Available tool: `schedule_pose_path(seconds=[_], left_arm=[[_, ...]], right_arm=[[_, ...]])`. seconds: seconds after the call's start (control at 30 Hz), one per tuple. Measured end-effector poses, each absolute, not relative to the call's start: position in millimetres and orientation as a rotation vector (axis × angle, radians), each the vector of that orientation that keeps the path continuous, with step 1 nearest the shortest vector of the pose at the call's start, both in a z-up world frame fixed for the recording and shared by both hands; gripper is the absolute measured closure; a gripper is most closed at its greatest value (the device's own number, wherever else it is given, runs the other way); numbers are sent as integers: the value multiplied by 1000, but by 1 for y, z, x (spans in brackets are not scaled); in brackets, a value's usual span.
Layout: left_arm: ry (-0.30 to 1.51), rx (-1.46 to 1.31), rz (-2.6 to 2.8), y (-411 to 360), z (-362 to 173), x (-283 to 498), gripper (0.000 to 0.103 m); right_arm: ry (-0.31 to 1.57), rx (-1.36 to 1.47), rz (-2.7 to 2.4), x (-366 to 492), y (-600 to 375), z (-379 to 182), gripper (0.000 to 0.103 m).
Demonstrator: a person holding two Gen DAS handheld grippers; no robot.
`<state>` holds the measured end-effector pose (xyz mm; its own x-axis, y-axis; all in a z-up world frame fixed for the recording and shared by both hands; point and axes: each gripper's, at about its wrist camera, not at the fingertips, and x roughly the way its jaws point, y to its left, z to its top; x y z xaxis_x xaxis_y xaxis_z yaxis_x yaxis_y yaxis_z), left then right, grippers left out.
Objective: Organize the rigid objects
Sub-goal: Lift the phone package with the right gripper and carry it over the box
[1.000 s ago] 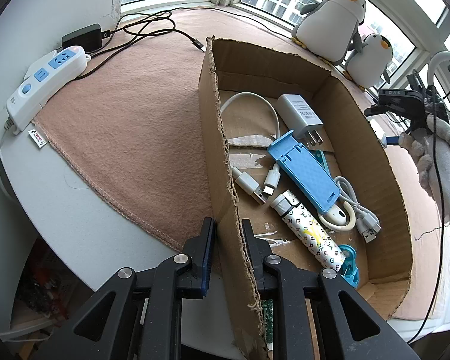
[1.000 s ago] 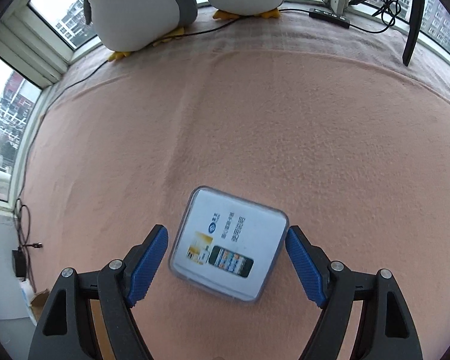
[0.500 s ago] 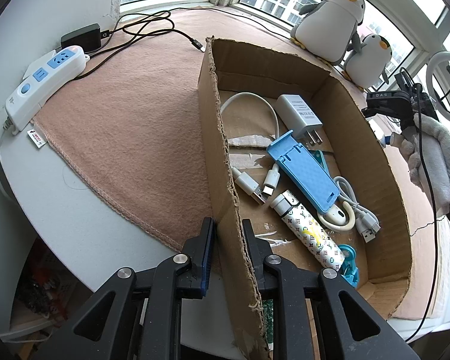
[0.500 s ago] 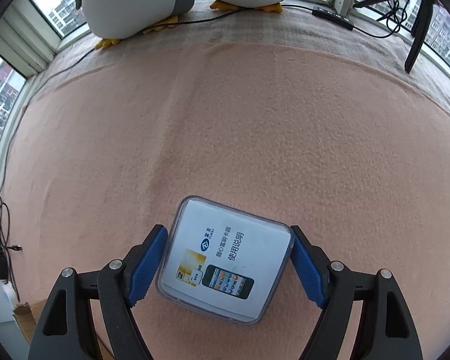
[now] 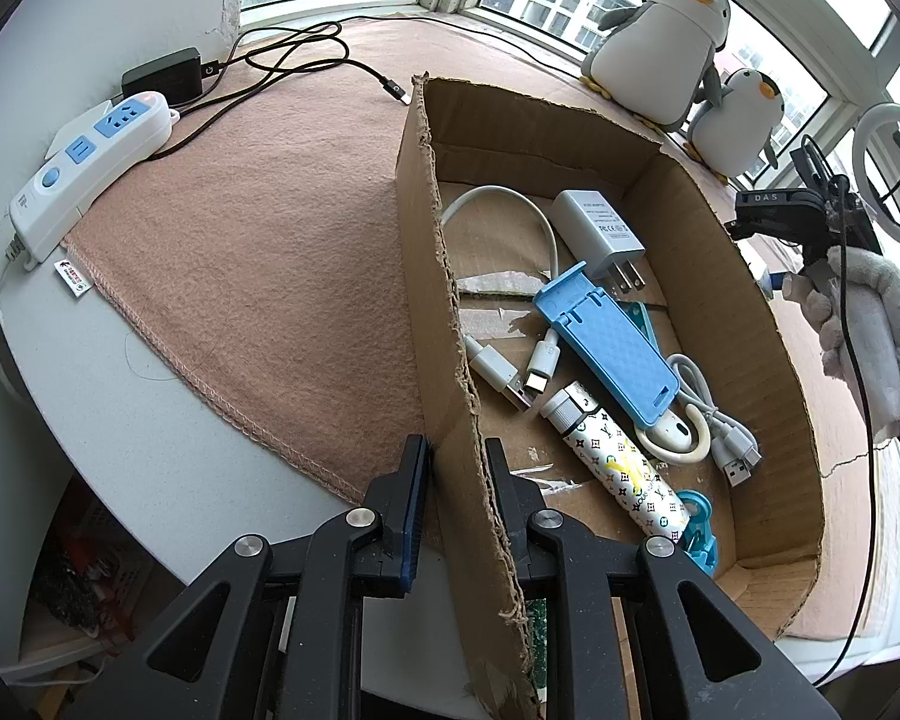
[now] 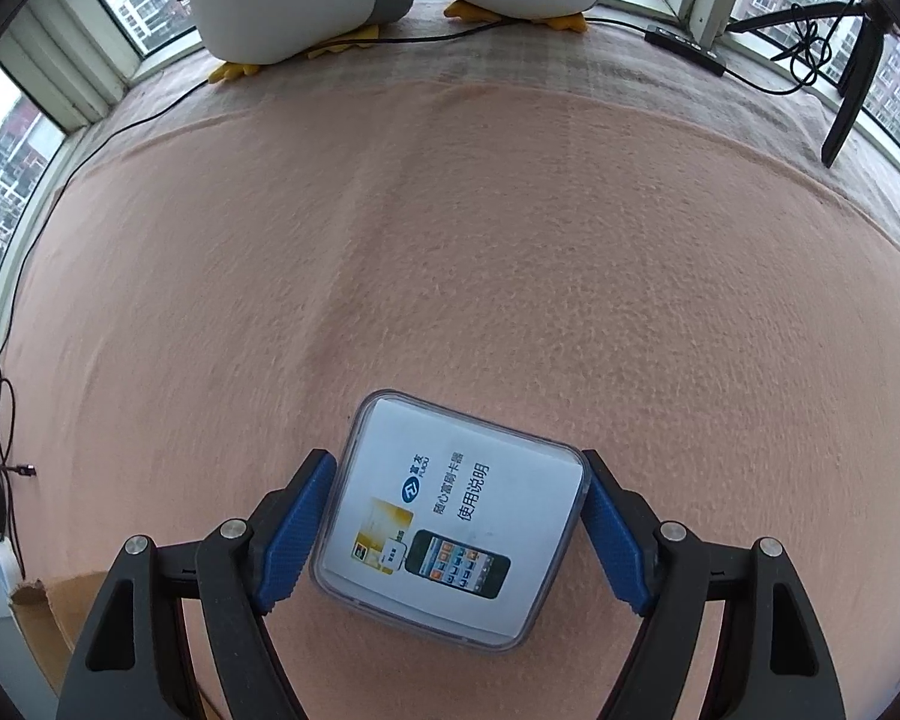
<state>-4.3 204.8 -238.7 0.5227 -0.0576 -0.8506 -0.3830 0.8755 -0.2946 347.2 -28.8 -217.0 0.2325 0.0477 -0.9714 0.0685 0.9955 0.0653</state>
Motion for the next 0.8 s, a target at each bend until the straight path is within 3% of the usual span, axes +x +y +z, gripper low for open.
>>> schedule_pose_path(seconds=[0.8], left_arm=[[1015, -479, 215, 205, -238, -3, 83]], right_arm=[[1220, 144, 141, 291, -44, -176, 30]])
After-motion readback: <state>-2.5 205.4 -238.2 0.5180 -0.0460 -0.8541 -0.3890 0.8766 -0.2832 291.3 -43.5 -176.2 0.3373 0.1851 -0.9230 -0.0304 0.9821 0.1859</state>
